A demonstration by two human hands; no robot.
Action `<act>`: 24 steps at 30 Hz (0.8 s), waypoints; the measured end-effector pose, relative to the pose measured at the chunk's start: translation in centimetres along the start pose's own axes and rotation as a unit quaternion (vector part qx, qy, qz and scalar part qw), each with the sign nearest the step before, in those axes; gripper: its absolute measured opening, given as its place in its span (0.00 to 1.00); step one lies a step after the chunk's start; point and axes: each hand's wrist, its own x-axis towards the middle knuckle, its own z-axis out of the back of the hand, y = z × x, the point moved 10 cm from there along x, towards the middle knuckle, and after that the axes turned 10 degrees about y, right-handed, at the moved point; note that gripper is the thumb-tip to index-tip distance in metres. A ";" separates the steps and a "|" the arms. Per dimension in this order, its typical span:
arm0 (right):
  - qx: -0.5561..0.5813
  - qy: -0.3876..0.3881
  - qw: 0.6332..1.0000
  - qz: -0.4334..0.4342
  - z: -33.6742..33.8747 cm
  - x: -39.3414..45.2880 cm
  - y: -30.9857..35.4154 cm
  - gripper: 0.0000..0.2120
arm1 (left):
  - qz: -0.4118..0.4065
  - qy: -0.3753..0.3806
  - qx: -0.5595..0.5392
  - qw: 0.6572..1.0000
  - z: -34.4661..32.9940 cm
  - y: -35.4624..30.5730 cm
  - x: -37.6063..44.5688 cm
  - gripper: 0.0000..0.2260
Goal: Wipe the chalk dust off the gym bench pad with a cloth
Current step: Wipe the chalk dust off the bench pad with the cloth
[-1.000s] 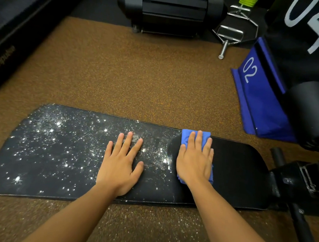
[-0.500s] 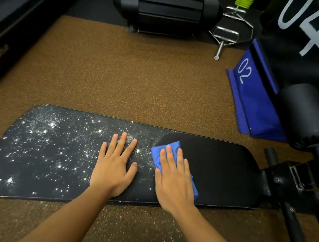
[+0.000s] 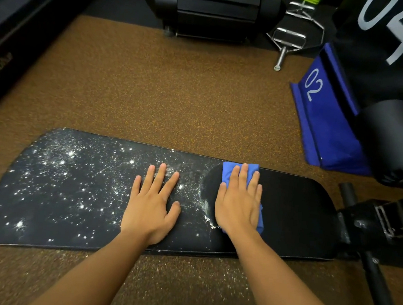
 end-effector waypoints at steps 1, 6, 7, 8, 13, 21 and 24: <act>0.002 0.002 1.000 0.008 -0.2 -0.2 0.9 0.29 | 0.000 0.000 -0.001 1.000 0.0 0.0 0.0 0.29; -0.019 0.000 0.998 0.062 -1.9 -2.9 5.0 0.29 | -0.001 0.000 -0.008 1.000 -0.1 0.1 -0.1 0.30; -0.024 0.002 0.997 0.068 -2.2 -3.5 5.1 0.30 | -0.003 -0.002 -0.011 1.000 -0.1 0.1 -0.1 0.30; -0.027 0.007 0.997 0.076 -2.4 -4.1 5.2 0.32 | -0.004 -0.003 -0.015 1.000 0.0 0.1 -0.1 0.30; 0.111 0.050 0.985 0.126 -1.7 -4.4 4.7 0.33 | -0.019 -0.012 -0.031 0.999 0.3 -0.1 -0.3 0.29; 0.277 -0.070 0.953 0.102 2.7 -5.2 -3.5 0.21 | -0.095 -0.104 -0.093 0.986 3.5 -4.9 -1.4 0.20; 0.205 -0.079 0.971 0.093 3.4 -4.2 -5.8 0.21 | -0.126 -0.106 -0.139 0.977 3.7 -9.3 -1.3 0.21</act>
